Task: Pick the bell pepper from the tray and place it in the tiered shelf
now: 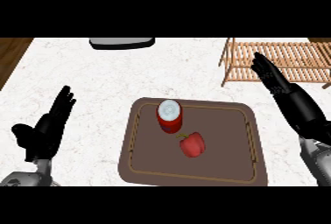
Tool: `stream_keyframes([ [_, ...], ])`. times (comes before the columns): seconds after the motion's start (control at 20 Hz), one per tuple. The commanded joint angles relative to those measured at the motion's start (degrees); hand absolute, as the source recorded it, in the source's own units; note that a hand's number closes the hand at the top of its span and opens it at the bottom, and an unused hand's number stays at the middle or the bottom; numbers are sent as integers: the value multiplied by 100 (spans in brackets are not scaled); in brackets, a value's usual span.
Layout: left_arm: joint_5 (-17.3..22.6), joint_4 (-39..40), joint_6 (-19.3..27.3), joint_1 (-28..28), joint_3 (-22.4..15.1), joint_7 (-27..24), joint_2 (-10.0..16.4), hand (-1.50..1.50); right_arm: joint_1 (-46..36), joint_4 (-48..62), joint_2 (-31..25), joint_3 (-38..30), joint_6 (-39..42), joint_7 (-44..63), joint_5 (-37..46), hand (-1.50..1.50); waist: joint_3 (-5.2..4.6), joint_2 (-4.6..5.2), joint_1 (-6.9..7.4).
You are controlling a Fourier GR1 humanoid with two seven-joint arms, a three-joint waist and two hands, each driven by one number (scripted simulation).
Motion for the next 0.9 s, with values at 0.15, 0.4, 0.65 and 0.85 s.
stream_keyframes([
  [0.15, -97, -480, 273, -382, 220, 223, 114, 0, -701, -549, 595, 1358, 596, 472, 354, 150, -250, 86, 435],
  [0.4, -283, -630, 731, -393, 3, 449, -338, 0, -945, 180, 1809, 1471, -6, 1120, 222, -150, -239, 123, 281],
  [0.65, -443, -622, 815, -292, -54, 497, -485, 0, -1766, 306, 1605, 1058, 1451, 862, -387, -150, -242, 120, 213],
  [0.85, -385, -811, 759, -127, 121, 459, -325, 0, -2040, -741, 500, 1128, 2274, 1701, -424, -150, -249, 69, 135],
])
